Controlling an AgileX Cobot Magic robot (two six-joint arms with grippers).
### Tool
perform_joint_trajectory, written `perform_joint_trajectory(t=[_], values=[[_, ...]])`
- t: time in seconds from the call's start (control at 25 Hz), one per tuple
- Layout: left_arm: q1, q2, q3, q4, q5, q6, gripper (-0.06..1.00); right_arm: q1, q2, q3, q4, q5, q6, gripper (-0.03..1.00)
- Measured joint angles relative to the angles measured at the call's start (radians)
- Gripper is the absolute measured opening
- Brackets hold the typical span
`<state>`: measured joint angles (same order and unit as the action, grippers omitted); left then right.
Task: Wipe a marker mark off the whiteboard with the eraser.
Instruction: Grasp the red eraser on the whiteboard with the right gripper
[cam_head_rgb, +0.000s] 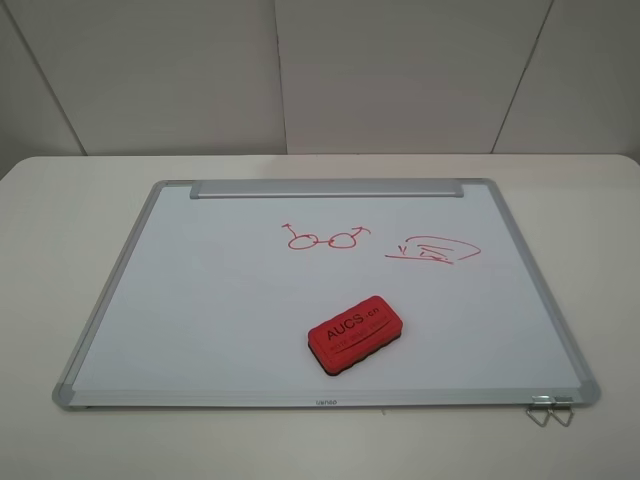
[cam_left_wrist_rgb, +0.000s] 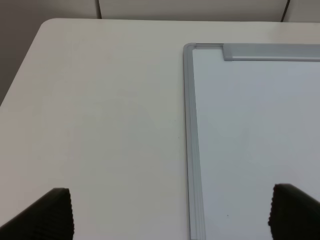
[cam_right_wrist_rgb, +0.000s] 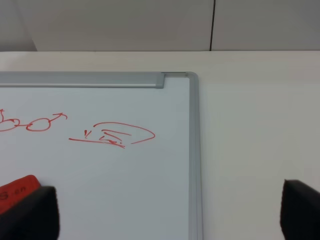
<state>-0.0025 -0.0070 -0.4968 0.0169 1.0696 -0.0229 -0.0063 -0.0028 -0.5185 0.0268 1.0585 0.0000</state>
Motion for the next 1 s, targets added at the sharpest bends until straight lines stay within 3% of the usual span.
perform_joint_trajectory(t=[1.0], values=[[0.0,0.0,0.0,0.0,0.0,0.0,0.78,0.0,0.0,0.0,0.0,0.0,0.0,0.79]])
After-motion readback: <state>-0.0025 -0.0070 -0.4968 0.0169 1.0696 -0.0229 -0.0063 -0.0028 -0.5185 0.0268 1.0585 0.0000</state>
